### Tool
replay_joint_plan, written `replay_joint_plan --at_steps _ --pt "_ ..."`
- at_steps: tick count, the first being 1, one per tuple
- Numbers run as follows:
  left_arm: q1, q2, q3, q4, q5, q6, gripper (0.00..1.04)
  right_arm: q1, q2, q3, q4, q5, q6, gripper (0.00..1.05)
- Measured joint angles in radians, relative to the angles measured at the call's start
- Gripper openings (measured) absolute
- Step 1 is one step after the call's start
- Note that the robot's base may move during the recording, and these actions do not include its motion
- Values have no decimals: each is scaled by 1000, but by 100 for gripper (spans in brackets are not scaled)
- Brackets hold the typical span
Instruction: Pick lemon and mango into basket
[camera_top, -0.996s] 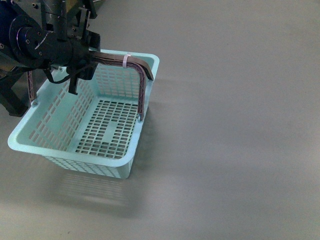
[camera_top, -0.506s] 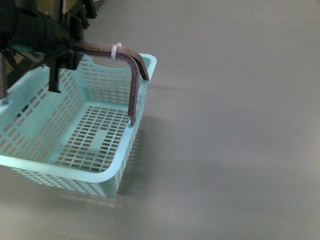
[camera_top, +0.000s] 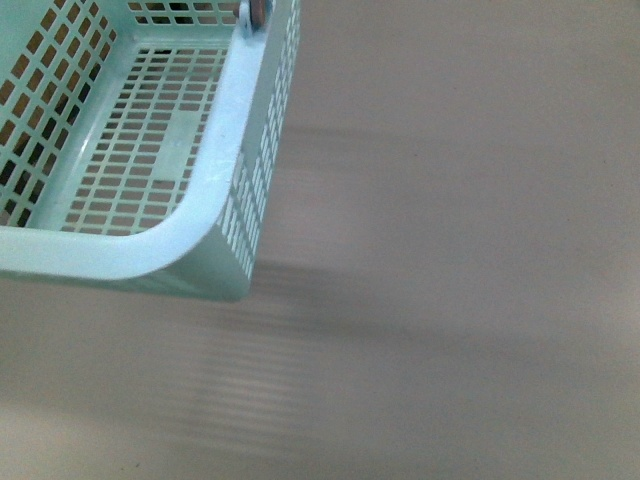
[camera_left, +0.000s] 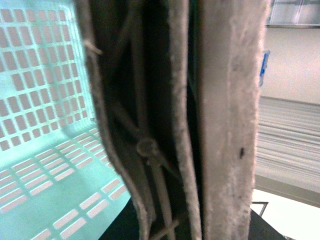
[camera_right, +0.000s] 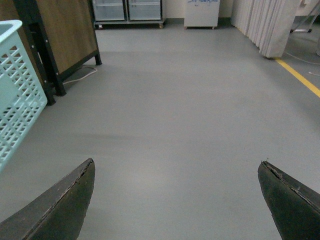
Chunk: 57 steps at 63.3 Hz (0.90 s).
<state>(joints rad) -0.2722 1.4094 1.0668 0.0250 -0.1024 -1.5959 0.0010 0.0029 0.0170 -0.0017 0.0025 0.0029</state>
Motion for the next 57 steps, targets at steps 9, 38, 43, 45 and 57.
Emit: replay_joint_plan --at_steps 9,38,43,45,57 --pt "-42 -94 0 -94 -3 0 17 0 0 0 0 0 0 96" --pt "-67 -163 37 -184 -21 50 17 0 0 0 0 0 0 96" --pt "-67 -163 37 -184 -17 50 17 0 0 0 0 0 0 96" --pt "-67 -163 37 -184 -17 50 17 0 0 0 0 0 0 96" --pt "-67 -163 37 -185 -18 51 17 0 0 0 0 -2 0 96"
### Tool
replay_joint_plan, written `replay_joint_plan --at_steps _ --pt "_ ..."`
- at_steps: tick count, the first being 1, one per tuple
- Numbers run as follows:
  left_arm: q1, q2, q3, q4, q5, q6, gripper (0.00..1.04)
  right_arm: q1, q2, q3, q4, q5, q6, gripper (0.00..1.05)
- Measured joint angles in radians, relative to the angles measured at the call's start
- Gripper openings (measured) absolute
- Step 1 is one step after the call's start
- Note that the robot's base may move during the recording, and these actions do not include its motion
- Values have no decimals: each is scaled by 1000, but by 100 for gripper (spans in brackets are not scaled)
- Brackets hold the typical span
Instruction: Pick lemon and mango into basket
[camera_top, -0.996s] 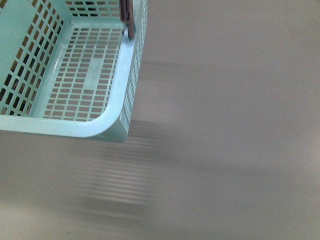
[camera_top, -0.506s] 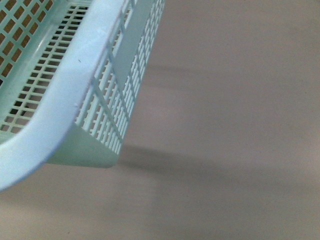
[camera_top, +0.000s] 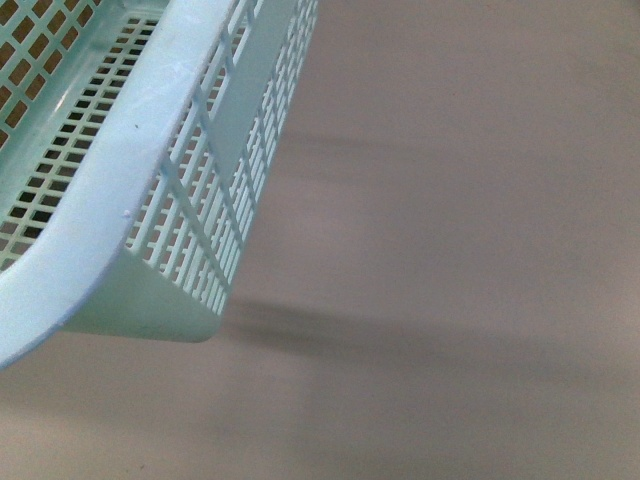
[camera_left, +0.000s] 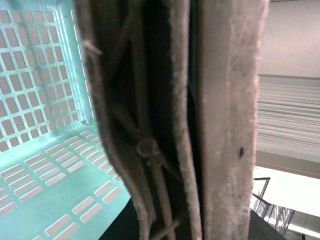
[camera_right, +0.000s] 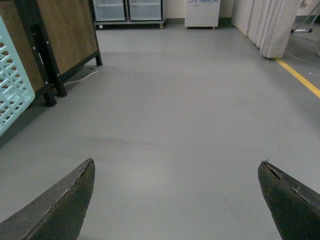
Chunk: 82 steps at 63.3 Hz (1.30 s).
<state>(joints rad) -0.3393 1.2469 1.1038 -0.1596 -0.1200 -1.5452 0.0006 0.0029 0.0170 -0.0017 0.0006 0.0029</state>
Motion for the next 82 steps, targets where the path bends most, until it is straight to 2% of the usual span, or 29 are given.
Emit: replay_joint_plan --at_steps 82 --pt "0 0 0 0 0 3 17 0 0 0 0 0 0 96"
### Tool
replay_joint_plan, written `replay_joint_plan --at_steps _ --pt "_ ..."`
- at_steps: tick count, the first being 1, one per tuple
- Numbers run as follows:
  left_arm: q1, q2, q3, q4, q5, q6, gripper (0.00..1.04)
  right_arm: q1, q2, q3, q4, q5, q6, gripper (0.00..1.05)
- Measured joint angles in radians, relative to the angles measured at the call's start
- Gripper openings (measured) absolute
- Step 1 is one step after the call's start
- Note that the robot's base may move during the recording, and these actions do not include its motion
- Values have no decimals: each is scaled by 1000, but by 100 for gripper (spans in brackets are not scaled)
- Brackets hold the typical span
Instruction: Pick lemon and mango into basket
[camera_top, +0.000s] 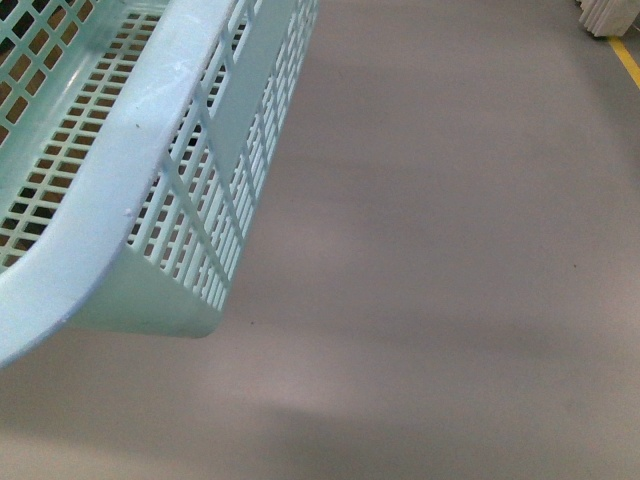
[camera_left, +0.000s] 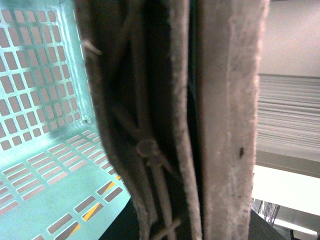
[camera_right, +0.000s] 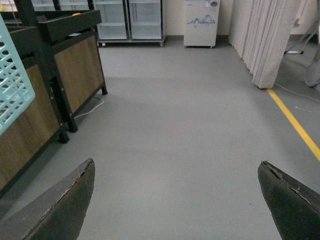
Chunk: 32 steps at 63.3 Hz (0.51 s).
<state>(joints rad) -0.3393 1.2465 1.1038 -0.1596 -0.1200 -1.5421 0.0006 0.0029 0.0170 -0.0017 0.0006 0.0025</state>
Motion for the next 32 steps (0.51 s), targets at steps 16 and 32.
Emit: replay_joint_plan --at_steps 16,32 --pt "0 0 0 0 0 0 17 0 0 0 0 0 0 96" --pt "0 0 0 0 0 1 17 0 0 0 0 0 0 96"
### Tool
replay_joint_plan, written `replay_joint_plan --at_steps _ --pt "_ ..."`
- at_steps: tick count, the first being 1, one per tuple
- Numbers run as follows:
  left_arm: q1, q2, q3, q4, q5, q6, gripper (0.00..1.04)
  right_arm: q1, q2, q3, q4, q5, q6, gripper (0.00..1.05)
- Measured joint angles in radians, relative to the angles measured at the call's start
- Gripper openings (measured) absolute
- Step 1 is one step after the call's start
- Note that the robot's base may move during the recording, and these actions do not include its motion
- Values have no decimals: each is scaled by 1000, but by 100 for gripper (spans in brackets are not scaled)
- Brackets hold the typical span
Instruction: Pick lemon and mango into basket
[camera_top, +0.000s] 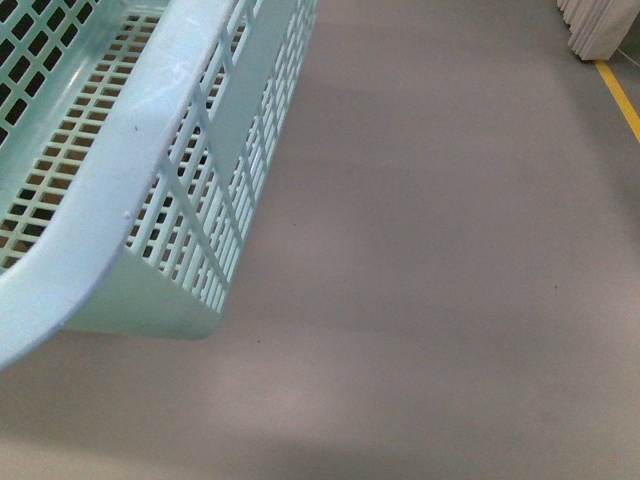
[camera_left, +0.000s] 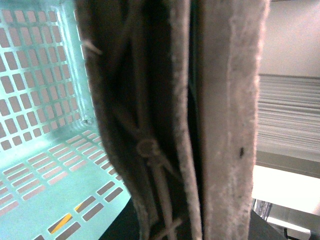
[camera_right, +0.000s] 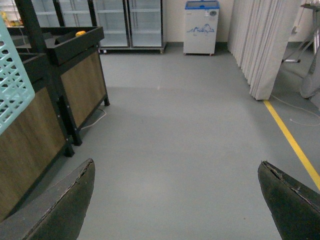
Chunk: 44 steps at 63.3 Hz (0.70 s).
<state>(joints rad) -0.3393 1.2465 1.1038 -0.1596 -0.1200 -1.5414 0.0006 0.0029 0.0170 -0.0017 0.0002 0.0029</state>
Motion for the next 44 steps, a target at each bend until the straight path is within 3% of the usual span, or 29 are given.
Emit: replay_joint_plan --at_steps 44 --pt "0 0 1 0 0 0 17 0 0 0 0 0 0 96"
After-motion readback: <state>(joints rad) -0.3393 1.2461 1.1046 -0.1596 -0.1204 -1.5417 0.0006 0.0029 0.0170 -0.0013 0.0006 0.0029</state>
